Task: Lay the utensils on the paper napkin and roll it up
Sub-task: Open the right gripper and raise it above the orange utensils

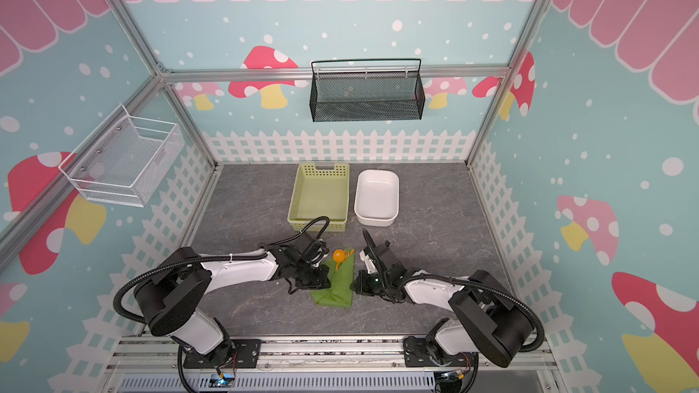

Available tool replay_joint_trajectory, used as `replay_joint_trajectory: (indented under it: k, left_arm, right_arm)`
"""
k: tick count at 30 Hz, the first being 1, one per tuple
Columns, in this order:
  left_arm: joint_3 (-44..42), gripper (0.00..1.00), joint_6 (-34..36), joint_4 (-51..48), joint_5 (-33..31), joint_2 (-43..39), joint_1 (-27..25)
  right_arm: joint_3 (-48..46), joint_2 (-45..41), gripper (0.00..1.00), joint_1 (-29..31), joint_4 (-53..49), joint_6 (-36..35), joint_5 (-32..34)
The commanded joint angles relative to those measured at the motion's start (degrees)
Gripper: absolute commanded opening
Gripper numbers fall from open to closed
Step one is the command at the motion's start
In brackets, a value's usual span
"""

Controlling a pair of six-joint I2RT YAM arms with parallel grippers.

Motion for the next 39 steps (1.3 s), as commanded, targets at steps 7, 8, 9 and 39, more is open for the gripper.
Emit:
replay_joint_trajectory:
  k: [7,8,9,39]
  left_arm:
    - [-1.4,0.06,0.55,-1.13,-1.66,2.46,0.22]
    - [-1.4,0.06,0.57,-1.13,-1.57,2.42,0.22]
    - [-1.4,0.06,0.58,-1.16,-1.5,2.39,0.22]
    - [-1.4,0.04,0.82,-1.12,-0.79,2.71,0.22]
  right_arm:
    - [3.31,3.5,0.0,-1.51,0.24,-2.72,-0.48]
    - [3.22,4.12,0.0,-1.62,0.34,-3.04,-0.27]
    - [3.0,4.87,0.0,-1.76,0.3,-3.52,0.06]
    - [6.38,10.49,0.0,-4.21,-3.78,-7.41,2.55]
